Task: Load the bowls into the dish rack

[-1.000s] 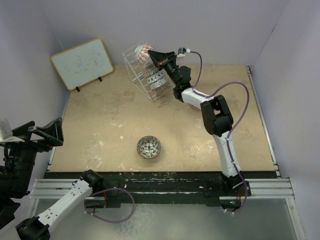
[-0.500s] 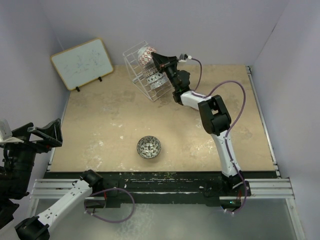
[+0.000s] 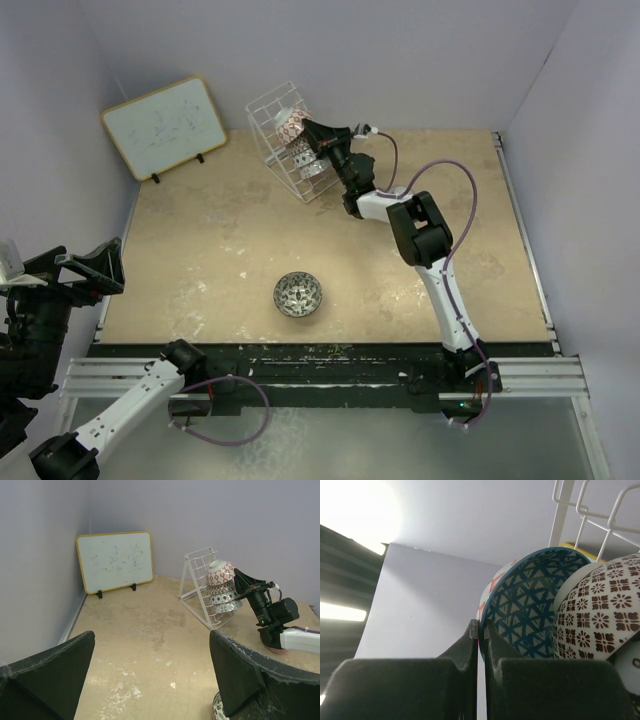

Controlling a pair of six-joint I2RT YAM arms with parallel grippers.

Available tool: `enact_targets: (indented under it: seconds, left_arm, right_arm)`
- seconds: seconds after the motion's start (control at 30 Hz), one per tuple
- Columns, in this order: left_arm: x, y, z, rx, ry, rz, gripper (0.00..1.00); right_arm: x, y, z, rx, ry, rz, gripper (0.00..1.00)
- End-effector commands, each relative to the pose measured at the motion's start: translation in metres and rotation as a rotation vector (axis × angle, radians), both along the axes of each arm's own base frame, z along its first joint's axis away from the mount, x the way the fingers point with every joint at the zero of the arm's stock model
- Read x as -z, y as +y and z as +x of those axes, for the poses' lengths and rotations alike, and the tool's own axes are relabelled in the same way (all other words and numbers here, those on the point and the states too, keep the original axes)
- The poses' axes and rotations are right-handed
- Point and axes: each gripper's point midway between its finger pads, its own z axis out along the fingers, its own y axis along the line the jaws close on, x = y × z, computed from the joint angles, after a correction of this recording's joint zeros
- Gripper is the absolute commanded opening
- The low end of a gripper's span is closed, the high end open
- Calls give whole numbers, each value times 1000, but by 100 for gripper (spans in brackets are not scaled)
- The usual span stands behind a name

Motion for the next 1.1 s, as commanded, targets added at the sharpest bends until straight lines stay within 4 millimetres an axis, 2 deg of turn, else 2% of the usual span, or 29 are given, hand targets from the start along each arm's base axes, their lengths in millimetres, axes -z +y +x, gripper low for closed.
enact_targets:
  seconds: [0.0, 0.2, 0.63, 0.87, 0.93, 1.07]
  left_arm:
    - [-8, 3, -2, -5, -21, 5, 99]
    - [-7, 4, -1, -7, -18, 6, 99]
    - [-4, 3, 2, -13, -5, 14, 99]
    - [-3, 2, 2, -12, -2, 13, 99]
    - [-3, 2, 3, -12, -2, 14, 99]
    - [-3, 3, 1, -15, -6, 11, 99]
  right_arm:
    - [-57, -20, -11, 33, -114, 102, 0]
    - [-44, -22, 0, 52, -83, 118, 0]
    - [-39, -27, 12, 81, -83, 152, 0]
    - [-32, -24, 17, 76, -22, 116, 0]
    - [-29, -23, 18, 77, 7, 101, 7]
    - [-21, -31, 19, 118, 82, 84, 12]
